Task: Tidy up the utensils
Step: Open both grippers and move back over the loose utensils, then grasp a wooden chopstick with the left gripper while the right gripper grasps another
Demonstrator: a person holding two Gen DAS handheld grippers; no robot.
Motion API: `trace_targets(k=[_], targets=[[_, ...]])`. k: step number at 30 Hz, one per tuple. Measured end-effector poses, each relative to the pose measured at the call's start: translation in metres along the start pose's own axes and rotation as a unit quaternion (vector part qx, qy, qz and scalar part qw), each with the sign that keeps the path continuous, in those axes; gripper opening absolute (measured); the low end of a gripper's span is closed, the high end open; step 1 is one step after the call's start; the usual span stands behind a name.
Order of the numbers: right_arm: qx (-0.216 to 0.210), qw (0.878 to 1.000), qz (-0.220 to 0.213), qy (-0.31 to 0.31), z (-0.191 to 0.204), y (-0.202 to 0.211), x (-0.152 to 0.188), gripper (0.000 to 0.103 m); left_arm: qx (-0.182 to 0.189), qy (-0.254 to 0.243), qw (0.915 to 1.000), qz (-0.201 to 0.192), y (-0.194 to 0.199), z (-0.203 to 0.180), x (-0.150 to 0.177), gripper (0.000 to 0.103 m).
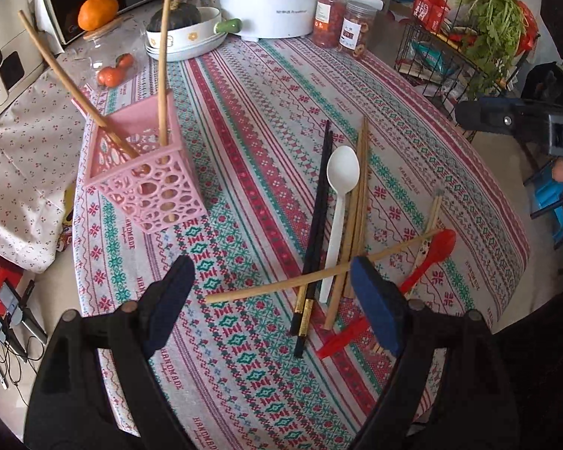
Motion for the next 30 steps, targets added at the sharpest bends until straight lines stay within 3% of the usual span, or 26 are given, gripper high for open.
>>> trace_targets(k=[3,8,14,18,20,26,30], targets=[[0.012,1.000,0.022,-0.010,-0.021,-0.004,0.014,0.082,0.018,-0.043,0.9987,0.020,-0.015,-0.024,0.002,0.084],[0.027,0.999,0.038,-0.022,-0.051,-0.004,0.029,0.082,0.045,-0.111,0.9919,0.043,-0.036,-0.061,0.003,0.055],[0.031,0.998,0.047,-0.035,-0.075,-0.002,0.039,0.082,0.071,-0.177,0.9796,0.063,-0.055,-0.095,0.004,0.031],[0.031,0.997,0.054,-0.037,-0.082,-0.002,0.042,0.082,0.076,-0.200,0.9748,0.064,-0.060,-0.107,0.002,0.027],[0.030,0.997,0.058,-0.037,-0.083,-0.003,0.044,0.082,0.083,-0.194,0.9748,0.072,-0.064,-0.109,-0.001,0.019],[0.029,0.997,0.063,-0.039,-0.086,-0.006,0.046,0.082,0.093,-0.226,0.9656,0.089,-0.066,-0.115,0.004,0.017],[0.028,0.997,0.063,-0.043,-0.088,-0.007,0.046,0.082,0.074,-0.236,0.9637,0.100,-0.072,-0.111,0.008,0.017]])
Point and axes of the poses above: each gripper's, at about its wrist camera, not at the fingertips, and y roughly against the way its jaws point, z to its left, x to its underside, the point moved 8 cm from there along -y, roughly the way its jaws point
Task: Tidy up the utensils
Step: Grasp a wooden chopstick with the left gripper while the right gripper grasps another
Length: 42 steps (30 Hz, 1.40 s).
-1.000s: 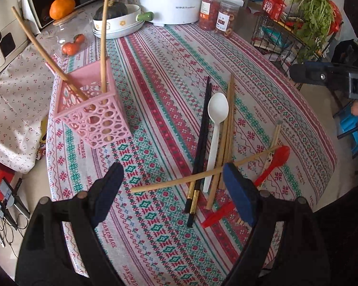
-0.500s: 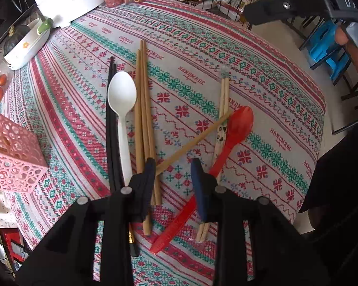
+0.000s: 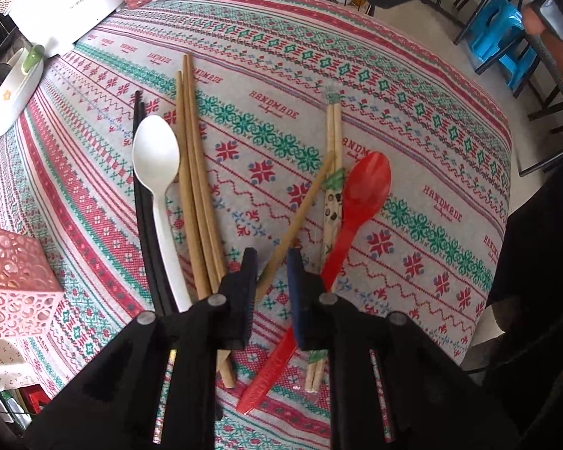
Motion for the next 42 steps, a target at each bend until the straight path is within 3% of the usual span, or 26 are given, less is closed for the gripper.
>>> trace_targets(k=[7,13,23,29,37,39,42], targets=[[0.000,1.000,0.005,0.004,0.004,-0.004,0.000,0.082,-0.005,0.044,0.9990,-0.010,-0.002,0.010,-0.006,0.008],[-0.002,1.000,0.021,0.001,0.007,-0.013,0.003,0.082,-0.025,0.090,0.9948,-0.041,0.015,0.030,-0.013,0.007],[-0.039,0.993,0.109,-0.038,0.025,-0.053,0.026,0.081,-0.063,0.162,0.9785,-0.111,0.074,0.065,0.000,0.007],[-0.027,0.986,0.157,-0.046,0.040,-0.082,0.043,0.061,-0.071,0.183,0.9715,-0.134,0.094,0.076,0.012,0.007],[0.053,0.990,0.126,-0.038,0.063,-0.091,0.034,0.059,-0.086,0.206,0.9630,-0.152,0.112,0.090,0.028,0.007],[0.076,0.990,0.113,-0.037,0.069,-0.093,0.031,0.054,-0.092,0.215,0.9596,-0.157,0.117,0.093,0.033,0.007],[0.083,0.991,0.096,-0.044,0.078,-0.095,0.022,0.039,-0.098,0.228,0.9543,-0.167,0.125,0.101,0.041,0.007]])
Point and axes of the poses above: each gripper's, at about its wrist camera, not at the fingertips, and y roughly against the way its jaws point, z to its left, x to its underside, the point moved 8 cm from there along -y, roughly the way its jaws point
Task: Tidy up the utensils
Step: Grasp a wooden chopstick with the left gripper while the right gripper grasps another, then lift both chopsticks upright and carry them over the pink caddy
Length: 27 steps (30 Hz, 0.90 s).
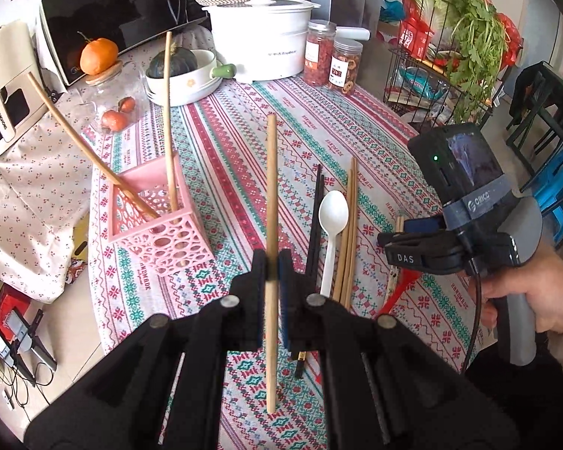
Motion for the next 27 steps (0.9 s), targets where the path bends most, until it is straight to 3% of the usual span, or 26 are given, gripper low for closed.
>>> trace_targets(k=[5,11,19,27], targets=[[-0.005,0.999,-0.023,-0.031,0.014,0.001,-0.019,0.016,-0.015,0.023,0.9994,-0.023,0.014,0.019,0.001,0.007],[-0.048,0.996,-0.041,-0.059,0.018,-0.003,-0.039,0.006,-0.028,0.057,0.9963,-0.058,0.031,0.041,-0.002,0.007],[-0.105,0.985,-0.120,-0.066,0.012,0.033,-0.066,0.005,-0.049,0.086,0.9884,-0.115,0.054,0.057,-0.015,0.007],[-0.130,0.962,-0.233,-0.061,0.007,0.100,-0.071,0.005,-0.068,0.105,0.9776,-0.169,0.079,0.067,-0.025,0.007]])
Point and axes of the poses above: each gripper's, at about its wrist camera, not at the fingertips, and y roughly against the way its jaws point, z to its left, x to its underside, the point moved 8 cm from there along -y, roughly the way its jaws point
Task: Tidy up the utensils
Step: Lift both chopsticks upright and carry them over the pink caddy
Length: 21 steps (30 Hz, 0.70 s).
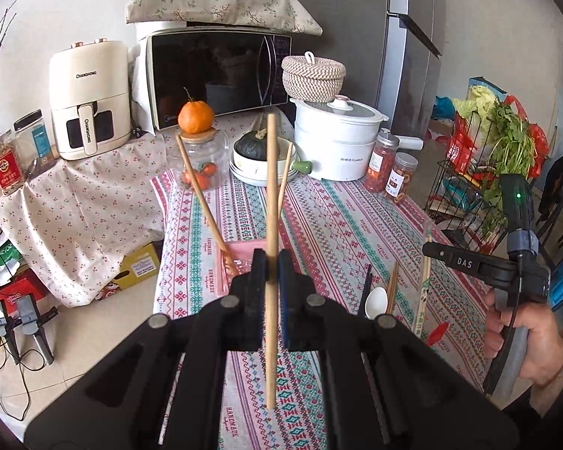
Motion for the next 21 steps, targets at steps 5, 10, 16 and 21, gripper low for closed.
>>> trace_targets(k=[5,10,16,21], targets=[[-0.003,0.998,-0.055,0.013,0.009,0.028,-0.017,0.005,-0.012,0.017,0.9988,-0.043,0.015,0.009,-0.017,0.007],[-0.012,0.992,-0.118,0.036,0.025,0.068,-0.030,0.005,-0.036,0.044,0.9923,-0.110,0.034,0.021,-0.037,0.007],[-0.032,0.983,-0.172,0.062,0.048,0.100,-0.041,0.005,-0.056,0.072,0.9781,-0.187,0.038,0.030,-0.058,0.007],[-0.045,0.982,-0.171,0.065,0.059,0.100,-0.042,0.005,-0.077,0.075,0.9716,-0.211,0.015,0.035,-0.062,0.007]])
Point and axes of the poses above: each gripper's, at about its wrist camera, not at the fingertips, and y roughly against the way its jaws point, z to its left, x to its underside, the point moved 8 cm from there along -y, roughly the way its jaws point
